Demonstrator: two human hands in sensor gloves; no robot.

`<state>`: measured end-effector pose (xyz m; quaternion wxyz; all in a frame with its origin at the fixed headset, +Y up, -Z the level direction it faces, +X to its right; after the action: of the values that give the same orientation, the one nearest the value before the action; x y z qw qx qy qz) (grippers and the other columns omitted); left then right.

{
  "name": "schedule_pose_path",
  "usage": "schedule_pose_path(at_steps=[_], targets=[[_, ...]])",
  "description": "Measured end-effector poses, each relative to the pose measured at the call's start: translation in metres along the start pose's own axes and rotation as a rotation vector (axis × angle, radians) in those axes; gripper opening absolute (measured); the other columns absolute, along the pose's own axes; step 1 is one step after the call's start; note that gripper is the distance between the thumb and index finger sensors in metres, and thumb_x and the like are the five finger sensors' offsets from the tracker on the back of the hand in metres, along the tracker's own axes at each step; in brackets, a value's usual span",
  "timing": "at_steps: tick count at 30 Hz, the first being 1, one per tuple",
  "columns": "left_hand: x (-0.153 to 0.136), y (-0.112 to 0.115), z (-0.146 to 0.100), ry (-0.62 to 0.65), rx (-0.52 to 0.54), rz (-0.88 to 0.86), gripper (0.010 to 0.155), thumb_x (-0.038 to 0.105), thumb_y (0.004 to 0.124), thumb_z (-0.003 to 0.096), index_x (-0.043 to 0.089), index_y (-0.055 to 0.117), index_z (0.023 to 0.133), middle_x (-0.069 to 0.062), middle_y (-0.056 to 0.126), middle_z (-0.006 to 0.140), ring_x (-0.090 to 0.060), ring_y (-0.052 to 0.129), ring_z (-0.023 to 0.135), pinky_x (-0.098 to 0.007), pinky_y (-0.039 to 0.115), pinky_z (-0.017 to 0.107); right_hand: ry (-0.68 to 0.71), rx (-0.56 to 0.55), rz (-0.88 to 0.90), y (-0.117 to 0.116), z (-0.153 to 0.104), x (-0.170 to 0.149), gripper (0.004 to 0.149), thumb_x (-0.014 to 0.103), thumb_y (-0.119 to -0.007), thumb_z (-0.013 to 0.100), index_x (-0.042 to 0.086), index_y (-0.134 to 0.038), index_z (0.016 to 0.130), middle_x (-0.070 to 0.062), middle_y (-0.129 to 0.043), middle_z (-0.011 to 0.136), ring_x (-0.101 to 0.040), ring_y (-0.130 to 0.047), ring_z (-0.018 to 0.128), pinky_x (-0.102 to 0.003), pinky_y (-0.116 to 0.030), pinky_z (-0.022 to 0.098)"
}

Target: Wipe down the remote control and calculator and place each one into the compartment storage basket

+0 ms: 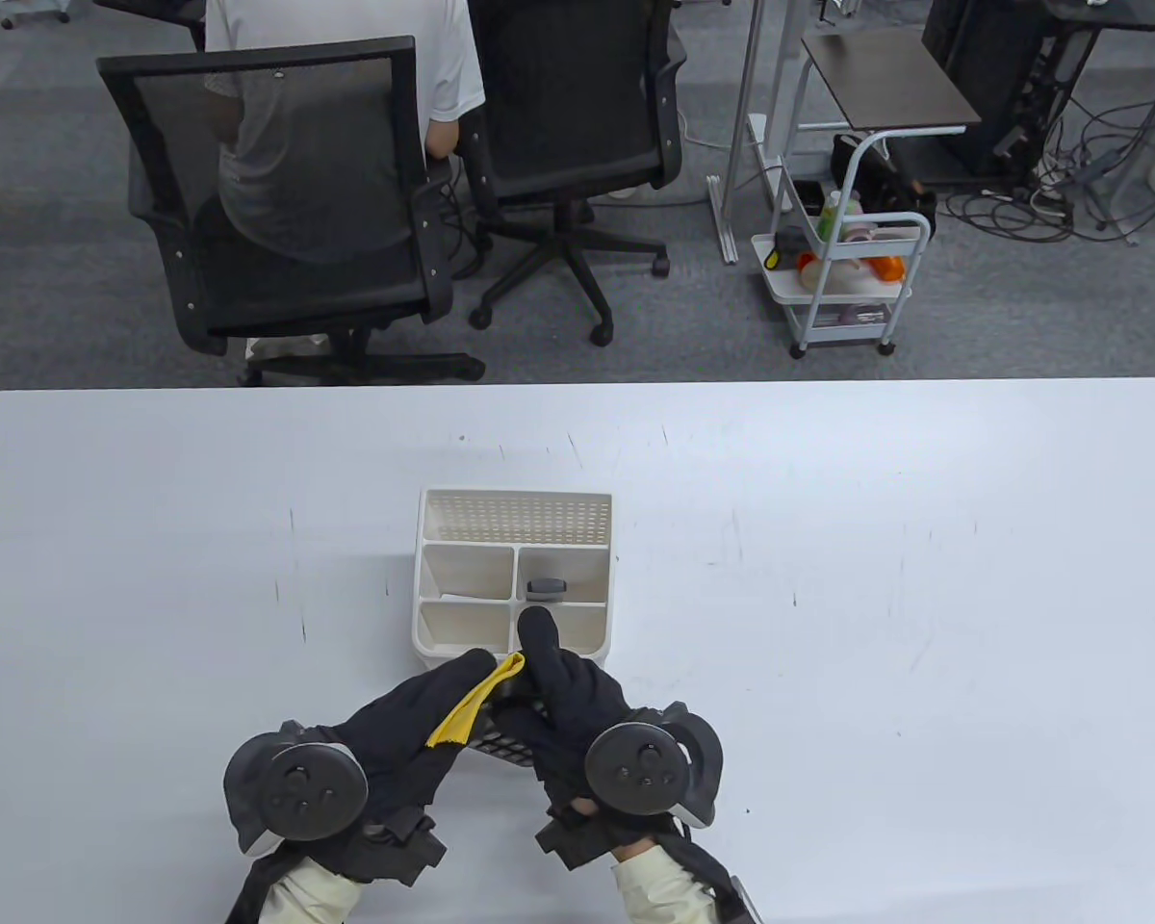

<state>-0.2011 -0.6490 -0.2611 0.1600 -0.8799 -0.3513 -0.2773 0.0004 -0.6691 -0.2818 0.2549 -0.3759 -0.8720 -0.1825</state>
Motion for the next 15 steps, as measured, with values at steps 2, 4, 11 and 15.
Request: schedule_pose_path(at_steps=[2, 4, 11, 15], targets=[[-0.004, -0.001, 0.0, -0.006, -0.001, -0.051, 0.051, 0.043, 0.066, 0.0552, 0.022, 0.072, 0.101, -0.009, 0.09, 0.098, -0.035, 0.095, 0.086, -0.055, 0.081, 0.061, -0.042, -0.009, 0.046, 0.002, 0.0, -0.006, 0.083, 0.024, -0.084, 0.047, -0.011, -0.041, 0.109, -0.017, -0.082, 0.088, -0.035, -0.091, 0.066, -0.066, -0.066, 0.057], [-0.01, -0.004, -0.001, -0.031, 0.016, -0.077, 0.051, 0.044, 0.066, 0.0551, 0.023, 0.073, 0.101, -0.009, 0.091, 0.098, -0.035, 0.096, 0.085, -0.055, 0.081, 0.06, -0.076, -0.039, 0.085, 0.006, -0.001, -0.011, 0.083, 0.024, -0.084, 0.047, -0.011, -0.041, 0.108, -0.018, -0.083, 0.087, -0.036, -0.09, 0.065, -0.067, -0.065, 0.057], [-0.01, 0.006, 0.0, -0.039, -0.029, -0.015, 0.052, 0.044, 0.066, 0.0551, 0.022, 0.071, 0.102, -0.009, 0.09, 0.098, -0.036, 0.096, 0.085, -0.055, 0.081, 0.06, -0.032, -0.018, 0.015, -0.002, -0.002, -0.003, 0.087, 0.025, -0.084, 0.047, -0.015, -0.035, 0.107, -0.018, -0.083, 0.087, -0.035, -0.092, 0.064, -0.066, -0.067, 0.056], [-0.008, 0.009, -0.001, -0.031, -0.012, -0.087, 0.052, 0.043, 0.066, 0.0551, 0.022, 0.07, 0.103, -0.008, 0.088, 0.1, -0.036, 0.094, 0.087, -0.056, 0.08, 0.062, -0.041, 0.011, 0.006, -0.012, -0.003, -0.002, 0.09, 0.025, -0.084, 0.047, -0.017, -0.031, 0.106, -0.018, -0.084, 0.087, -0.034, -0.093, 0.065, -0.066, -0.068, 0.056]])
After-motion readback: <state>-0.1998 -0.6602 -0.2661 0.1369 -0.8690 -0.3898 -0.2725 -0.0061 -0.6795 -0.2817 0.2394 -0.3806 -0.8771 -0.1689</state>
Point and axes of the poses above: the tracker on the back of each hand, its own x axis roughly to the thumb side, its own z axis roughly from the wrist to the fingertips, y = z × x, the point moved 2 cm from there along z, roughly from the wrist to the fingertips
